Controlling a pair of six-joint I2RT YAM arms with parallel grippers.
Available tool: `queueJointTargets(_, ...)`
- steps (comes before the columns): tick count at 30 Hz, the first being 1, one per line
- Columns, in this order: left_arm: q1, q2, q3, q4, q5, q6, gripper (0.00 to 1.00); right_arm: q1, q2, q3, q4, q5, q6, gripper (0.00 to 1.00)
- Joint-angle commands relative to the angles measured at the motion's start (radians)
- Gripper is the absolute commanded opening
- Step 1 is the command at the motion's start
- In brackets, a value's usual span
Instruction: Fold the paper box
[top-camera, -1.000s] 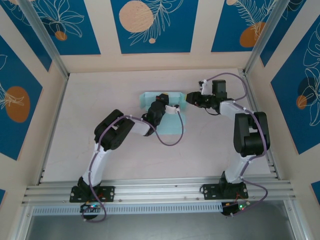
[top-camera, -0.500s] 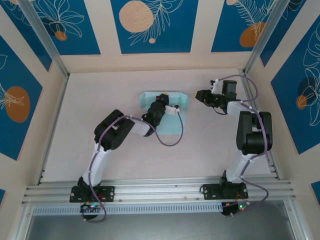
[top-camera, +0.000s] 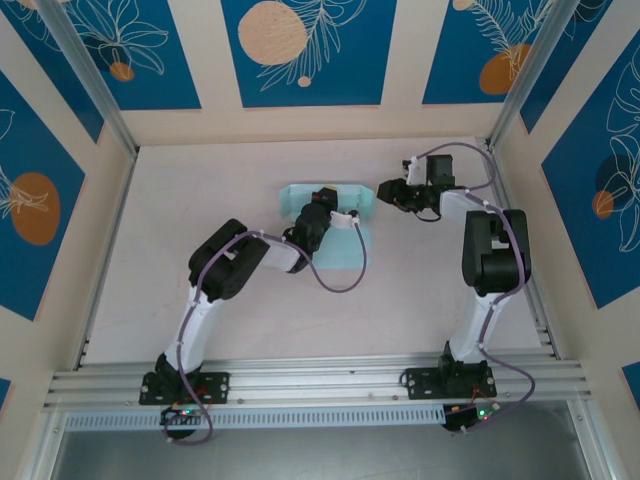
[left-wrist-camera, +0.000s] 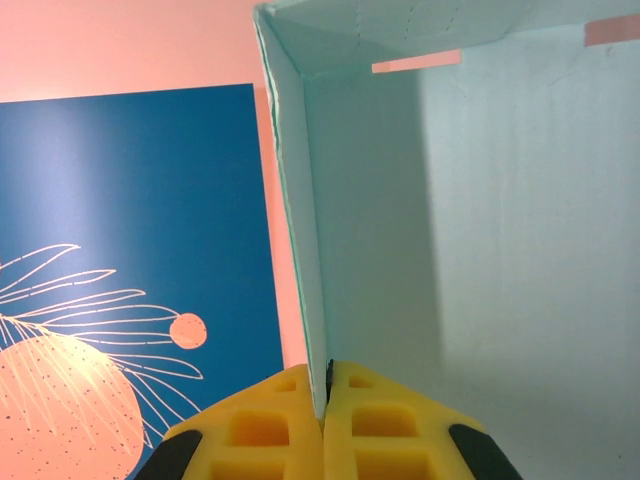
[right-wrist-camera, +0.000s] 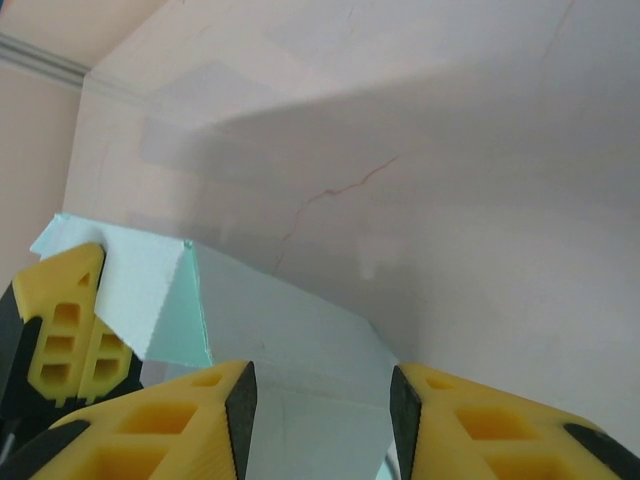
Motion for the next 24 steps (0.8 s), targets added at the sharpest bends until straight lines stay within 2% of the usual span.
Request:
queueJointTargets(1,0.01,0.009,-0.024,-0.093,0.032,0.013,0.0,0.017,0.021,0.006,-0.029,-0.066,-0.044,0.44)
queueJointTargets(11,0.029,0.012,-0.014,-0.125,0.06,-0.013,0.0,0.063,0.06,0.027,-0.021,-0.092,-0.069,0.45)
queueJointTargets(24,0.047,-0.009,-0.023,-0.236,0.103,-0.039,0.0,0.11,0.036,-0.033,0.014,-0.046,-0.054,0.48)
